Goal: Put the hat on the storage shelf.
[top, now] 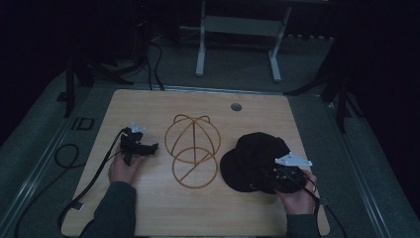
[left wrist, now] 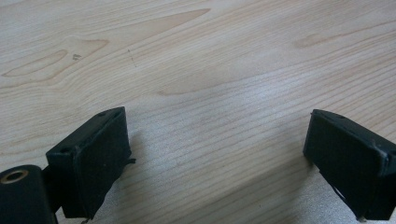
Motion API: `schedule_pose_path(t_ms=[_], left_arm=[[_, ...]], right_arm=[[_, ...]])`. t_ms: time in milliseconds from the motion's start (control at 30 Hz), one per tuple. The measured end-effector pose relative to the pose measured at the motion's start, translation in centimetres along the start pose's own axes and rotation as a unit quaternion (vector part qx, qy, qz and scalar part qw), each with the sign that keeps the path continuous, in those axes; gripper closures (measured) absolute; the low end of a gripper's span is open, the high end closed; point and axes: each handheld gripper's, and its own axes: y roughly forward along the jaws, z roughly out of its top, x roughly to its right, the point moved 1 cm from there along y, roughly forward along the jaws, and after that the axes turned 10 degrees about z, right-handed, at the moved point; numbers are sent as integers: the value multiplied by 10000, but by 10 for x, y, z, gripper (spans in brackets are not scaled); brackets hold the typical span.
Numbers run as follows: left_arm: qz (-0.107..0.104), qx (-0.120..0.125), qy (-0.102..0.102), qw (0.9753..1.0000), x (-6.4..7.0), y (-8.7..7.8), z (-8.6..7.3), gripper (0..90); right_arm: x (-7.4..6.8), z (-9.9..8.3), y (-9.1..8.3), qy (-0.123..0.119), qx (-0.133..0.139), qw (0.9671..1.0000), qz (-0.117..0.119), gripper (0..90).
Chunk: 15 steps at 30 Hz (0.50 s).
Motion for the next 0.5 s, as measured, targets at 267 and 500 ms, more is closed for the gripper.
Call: schedule_pose_path(t_ms=[267,500], left_arm=[[15,-9,-16,10000,0,0,0,66],[15,-13,-18,10000,0,0,0,66]], right_arm=[[-18,16,10,-265,-66,9995,127,349],[-33,28,24,-555,-239,9978,286,344]])
